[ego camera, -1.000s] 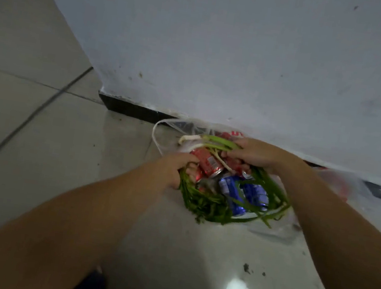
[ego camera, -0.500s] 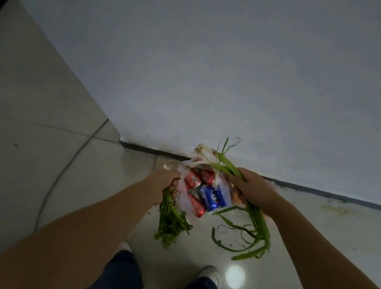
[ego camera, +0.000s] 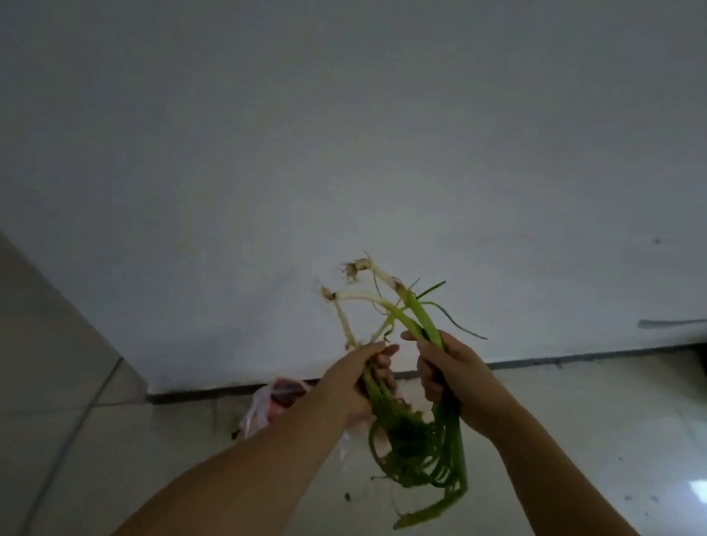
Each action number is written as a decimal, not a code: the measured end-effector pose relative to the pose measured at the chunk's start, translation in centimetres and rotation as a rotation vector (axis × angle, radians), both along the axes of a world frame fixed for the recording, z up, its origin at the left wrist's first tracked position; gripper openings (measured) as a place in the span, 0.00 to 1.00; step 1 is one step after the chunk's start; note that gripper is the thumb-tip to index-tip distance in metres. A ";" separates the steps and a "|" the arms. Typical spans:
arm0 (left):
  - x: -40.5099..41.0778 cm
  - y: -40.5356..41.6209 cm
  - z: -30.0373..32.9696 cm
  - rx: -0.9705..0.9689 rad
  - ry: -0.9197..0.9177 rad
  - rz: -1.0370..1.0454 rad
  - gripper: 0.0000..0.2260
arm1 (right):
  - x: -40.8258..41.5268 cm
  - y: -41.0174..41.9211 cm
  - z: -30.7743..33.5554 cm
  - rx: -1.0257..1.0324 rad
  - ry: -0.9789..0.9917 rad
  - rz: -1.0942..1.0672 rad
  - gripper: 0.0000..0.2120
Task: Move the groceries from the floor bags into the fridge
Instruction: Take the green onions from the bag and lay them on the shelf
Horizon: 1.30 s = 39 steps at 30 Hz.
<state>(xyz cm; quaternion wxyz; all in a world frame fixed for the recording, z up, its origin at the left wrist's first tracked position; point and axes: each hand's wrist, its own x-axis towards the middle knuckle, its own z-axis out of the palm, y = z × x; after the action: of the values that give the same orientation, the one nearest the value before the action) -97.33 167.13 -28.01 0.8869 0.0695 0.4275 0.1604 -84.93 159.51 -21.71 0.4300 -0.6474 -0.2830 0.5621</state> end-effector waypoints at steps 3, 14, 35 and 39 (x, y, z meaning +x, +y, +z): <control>1.5 -0.9 3.2 -0.035 -0.112 0.087 0.11 | -0.8 -2.5 2.9 0.056 0.067 -0.092 0.12; 6.7 -7.5 11.9 0.284 -0.023 -0.180 0.14 | -1.3 -15.8 8.2 0.049 -0.321 -0.500 0.07; 15.7 -60.4 22.8 0.864 -0.096 -0.764 0.12 | -4.7 -69.4 12.8 0.444 -0.161 -1.890 0.11; 16.9 -66.7 23.4 1.098 -0.158 -0.761 0.14 | -5.8 -78.6 12.3 0.301 -0.161 -2.059 0.18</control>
<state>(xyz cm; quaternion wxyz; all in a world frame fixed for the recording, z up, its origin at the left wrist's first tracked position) -80.41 100.47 -4.66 0.7463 0.6443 0.1633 0.0355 -90.75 80.88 -9.44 0.7574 -0.5508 0.3108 -0.1623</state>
